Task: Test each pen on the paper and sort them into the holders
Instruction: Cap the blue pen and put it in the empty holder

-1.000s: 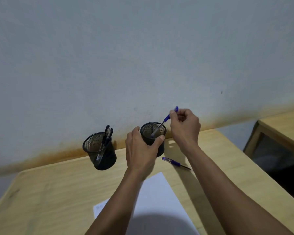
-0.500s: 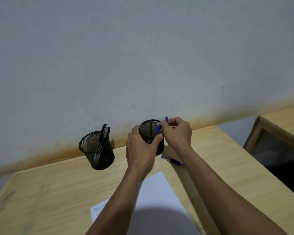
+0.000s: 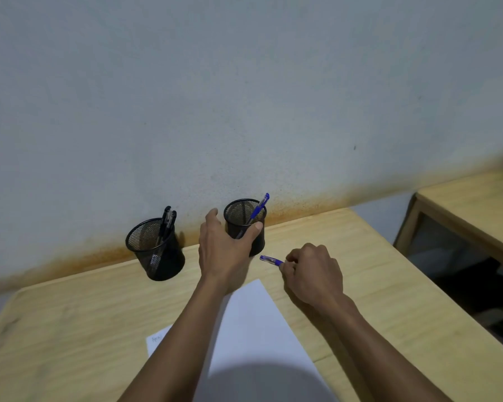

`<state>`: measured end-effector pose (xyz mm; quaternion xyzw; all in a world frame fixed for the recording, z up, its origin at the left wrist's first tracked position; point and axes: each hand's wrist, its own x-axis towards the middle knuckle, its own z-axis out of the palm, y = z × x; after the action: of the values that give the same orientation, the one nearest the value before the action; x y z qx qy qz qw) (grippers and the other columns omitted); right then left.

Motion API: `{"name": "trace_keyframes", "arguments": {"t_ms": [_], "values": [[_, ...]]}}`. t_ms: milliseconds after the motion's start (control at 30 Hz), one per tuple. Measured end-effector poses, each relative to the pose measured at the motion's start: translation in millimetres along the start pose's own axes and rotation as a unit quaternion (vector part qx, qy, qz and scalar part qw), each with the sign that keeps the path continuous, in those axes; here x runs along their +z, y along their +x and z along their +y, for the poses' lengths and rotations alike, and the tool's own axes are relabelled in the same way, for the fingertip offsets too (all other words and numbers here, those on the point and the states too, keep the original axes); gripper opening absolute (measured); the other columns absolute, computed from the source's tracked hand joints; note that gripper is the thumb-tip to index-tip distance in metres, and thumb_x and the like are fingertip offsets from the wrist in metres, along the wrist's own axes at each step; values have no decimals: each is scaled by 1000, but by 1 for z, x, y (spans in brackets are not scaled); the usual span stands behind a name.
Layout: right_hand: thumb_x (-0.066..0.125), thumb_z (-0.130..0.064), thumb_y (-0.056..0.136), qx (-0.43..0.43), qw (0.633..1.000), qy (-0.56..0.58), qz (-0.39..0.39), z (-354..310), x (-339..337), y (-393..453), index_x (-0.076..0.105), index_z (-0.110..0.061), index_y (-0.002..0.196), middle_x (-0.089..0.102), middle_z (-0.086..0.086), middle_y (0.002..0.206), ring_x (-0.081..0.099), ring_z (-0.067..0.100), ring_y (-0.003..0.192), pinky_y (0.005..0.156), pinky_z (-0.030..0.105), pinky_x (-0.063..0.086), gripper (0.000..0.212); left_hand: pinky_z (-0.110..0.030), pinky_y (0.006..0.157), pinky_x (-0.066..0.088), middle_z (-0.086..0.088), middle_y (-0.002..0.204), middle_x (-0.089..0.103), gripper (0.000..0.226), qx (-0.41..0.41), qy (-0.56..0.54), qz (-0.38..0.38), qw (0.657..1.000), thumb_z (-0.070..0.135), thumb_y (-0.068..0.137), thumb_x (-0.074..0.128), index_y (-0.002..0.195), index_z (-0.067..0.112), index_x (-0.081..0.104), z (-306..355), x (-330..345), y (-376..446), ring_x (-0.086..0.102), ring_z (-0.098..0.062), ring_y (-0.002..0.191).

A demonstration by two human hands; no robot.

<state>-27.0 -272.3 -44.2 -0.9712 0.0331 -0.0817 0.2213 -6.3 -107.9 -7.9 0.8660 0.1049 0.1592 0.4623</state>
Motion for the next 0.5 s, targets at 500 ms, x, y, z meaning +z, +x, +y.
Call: {"name": "trace_keyframes", "arguments": {"t_ms": [500], "values": [[77,-33,89,-91,950,279,-104,-20,-32,-59,79,-29,86,72,-10,68,63,10,64,62,30,50,5,-19,90,37,8,121,64,30,185,102,-15,977,17,87,73,115,27,72,-38,-62,-93,56,-13,110]]}}
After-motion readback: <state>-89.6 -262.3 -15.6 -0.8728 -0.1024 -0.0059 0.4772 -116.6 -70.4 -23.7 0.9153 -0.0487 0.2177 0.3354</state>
